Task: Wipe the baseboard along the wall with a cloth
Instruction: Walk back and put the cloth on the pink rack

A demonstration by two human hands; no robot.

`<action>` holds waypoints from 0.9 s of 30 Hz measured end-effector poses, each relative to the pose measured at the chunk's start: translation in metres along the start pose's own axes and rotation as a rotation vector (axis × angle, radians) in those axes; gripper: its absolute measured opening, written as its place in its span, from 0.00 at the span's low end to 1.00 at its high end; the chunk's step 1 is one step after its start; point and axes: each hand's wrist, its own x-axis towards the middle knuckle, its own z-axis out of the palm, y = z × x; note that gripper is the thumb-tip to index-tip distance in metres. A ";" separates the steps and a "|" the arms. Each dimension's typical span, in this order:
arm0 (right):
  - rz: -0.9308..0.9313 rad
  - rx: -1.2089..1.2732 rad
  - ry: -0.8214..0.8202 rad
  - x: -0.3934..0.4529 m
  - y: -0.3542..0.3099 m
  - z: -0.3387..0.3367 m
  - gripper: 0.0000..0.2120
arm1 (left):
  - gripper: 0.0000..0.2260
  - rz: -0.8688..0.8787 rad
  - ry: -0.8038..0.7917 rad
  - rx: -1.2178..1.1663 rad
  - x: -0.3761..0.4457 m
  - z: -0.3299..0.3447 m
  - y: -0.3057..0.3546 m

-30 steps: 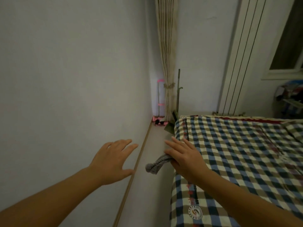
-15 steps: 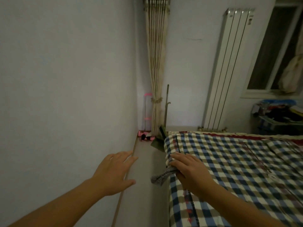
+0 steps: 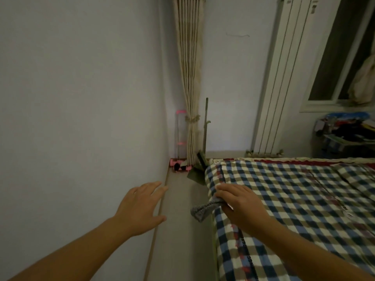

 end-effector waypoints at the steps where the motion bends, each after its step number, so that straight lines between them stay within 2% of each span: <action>1: 0.007 0.004 -0.001 0.004 0.006 0.005 0.15 | 0.39 0.000 -0.001 0.004 0.007 0.003 0.000; 7: -0.012 0.011 0.012 0.036 0.054 0.033 0.15 | 0.37 0.067 0.013 0.037 0.074 0.016 0.008; 12: -0.043 0.026 -0.024 0.064 0.095 0.042 0.15 | 0.36 0.057 -0.042 0.016 0.124 0.021 0.017; 16: -0.073 0.034 -0.042 0.091 0.120 0.048 0.15 | 0.39 0.042 -0.010 0.009 0.152 0.030 0.013; 23: -0.068 0.064 -0.084 0.140 0.146 0.079 0.16 | 0.36 0.023 0.004 0.011 0.201 0.059 -0.017; 27: -0.041 0.074 -0.062 0.176 0.154 0.105 0.19 | 0.32 0.053 0.017 0.035 0.241 0.078 -0.046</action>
